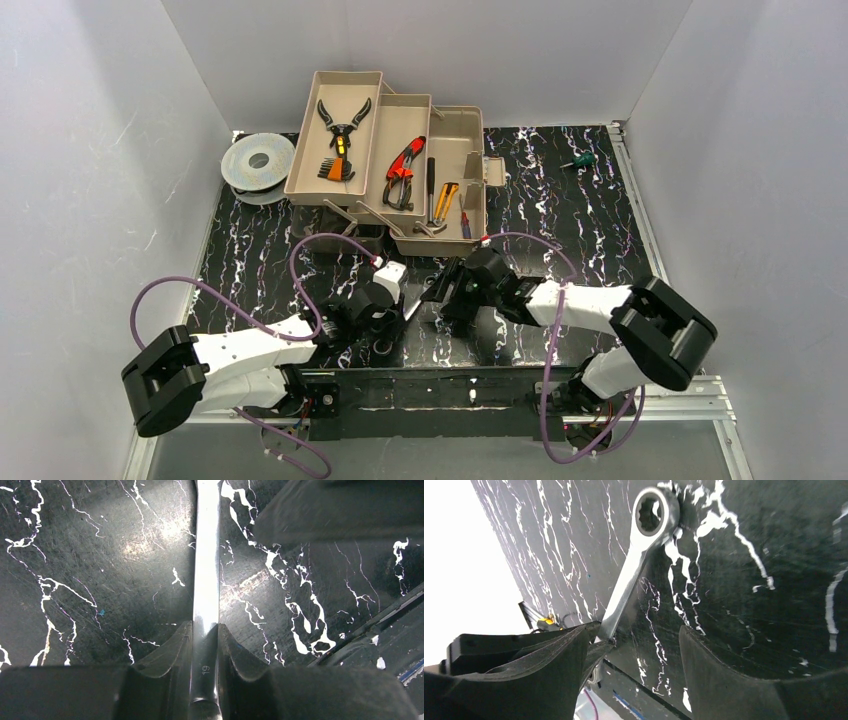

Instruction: Pack the tool kit

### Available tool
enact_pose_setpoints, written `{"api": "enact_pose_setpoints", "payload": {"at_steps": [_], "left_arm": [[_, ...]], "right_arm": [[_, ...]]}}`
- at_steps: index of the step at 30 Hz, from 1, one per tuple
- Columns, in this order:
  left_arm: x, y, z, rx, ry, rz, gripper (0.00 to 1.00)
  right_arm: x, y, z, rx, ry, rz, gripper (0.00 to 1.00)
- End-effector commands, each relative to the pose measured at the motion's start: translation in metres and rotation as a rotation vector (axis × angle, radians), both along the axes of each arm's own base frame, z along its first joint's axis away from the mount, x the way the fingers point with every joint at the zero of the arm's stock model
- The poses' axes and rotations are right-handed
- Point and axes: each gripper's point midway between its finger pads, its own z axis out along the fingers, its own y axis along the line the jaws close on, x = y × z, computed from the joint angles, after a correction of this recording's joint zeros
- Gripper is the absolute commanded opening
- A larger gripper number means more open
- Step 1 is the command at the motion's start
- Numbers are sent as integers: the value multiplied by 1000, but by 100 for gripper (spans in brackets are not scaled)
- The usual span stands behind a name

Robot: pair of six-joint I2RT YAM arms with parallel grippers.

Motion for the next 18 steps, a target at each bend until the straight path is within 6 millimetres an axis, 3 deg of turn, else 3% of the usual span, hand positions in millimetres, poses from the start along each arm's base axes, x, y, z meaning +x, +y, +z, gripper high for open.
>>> {"api": "enact_pose_setpoints", "payload": {"at_steps": [1,11,18], "left_arm": [[7,-13,20,-84,-39,4,0],[-1,-7,23,-94,-58,-45,0],[-7,-15,33,-153,-46,-79,0]], "right_arm": [[-2,31,14,131,62,-29,73],[-1,42,0,196,86,-63,69],[4,52,-18,172,88,-39,67]]}}
